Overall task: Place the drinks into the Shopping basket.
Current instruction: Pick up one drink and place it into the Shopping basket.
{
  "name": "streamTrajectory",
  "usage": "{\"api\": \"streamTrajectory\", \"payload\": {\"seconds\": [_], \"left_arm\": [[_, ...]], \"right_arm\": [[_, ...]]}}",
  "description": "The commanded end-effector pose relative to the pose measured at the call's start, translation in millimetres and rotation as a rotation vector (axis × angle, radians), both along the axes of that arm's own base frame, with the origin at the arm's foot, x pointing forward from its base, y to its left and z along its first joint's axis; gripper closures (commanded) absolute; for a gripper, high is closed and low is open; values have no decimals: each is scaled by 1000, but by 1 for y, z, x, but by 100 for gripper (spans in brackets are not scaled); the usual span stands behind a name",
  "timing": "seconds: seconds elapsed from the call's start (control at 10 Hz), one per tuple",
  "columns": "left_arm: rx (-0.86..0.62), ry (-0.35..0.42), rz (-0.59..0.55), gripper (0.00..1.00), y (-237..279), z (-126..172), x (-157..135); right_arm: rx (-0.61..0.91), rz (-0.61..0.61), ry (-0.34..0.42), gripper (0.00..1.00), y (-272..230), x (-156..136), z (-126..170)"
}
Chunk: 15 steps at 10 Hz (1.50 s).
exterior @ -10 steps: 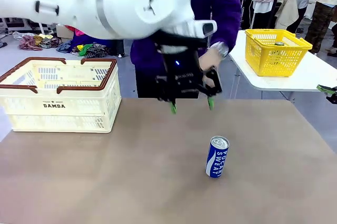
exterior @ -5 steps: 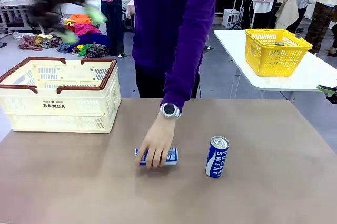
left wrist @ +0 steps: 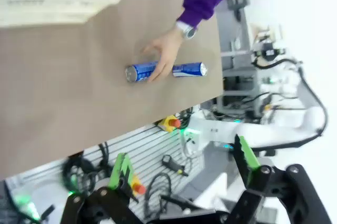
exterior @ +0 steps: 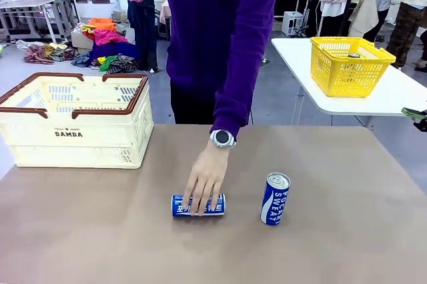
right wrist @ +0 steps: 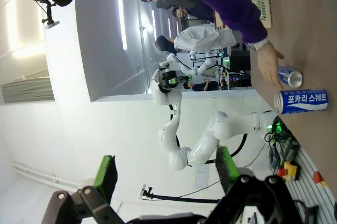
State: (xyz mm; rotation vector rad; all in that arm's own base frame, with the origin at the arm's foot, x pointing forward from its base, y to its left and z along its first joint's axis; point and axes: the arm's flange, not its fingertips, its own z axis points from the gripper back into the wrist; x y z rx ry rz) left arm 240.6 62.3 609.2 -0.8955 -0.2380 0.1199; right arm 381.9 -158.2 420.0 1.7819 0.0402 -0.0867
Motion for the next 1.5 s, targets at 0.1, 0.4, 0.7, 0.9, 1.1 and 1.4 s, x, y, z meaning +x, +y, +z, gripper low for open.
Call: {"api": "streamTrajectory", "payload": {"seconds": [0.1,0.4,0.7,0.9,1.1,1.4], "left_arm": [[-91,77,47,0,8,-44,-16],[-39,102,24,0,-10,-39,3],[107,261,-28,0,-106,35,43],[322,378,-42,0,-215,60,71],[512,368,-109,0,-331,47,87],[722,225,-65,0,-465,-5,82]], "right_arm": [[13,-4,15,0,-3,0,6],[13,-4,15,0,-3,0,6],[13,-4,15,0,-3,0,6],[13,-4,15,0,-3,0,6],[13,-4,15,0,-3,0,6],[13,-4,15,0,-3,0,6]]}}
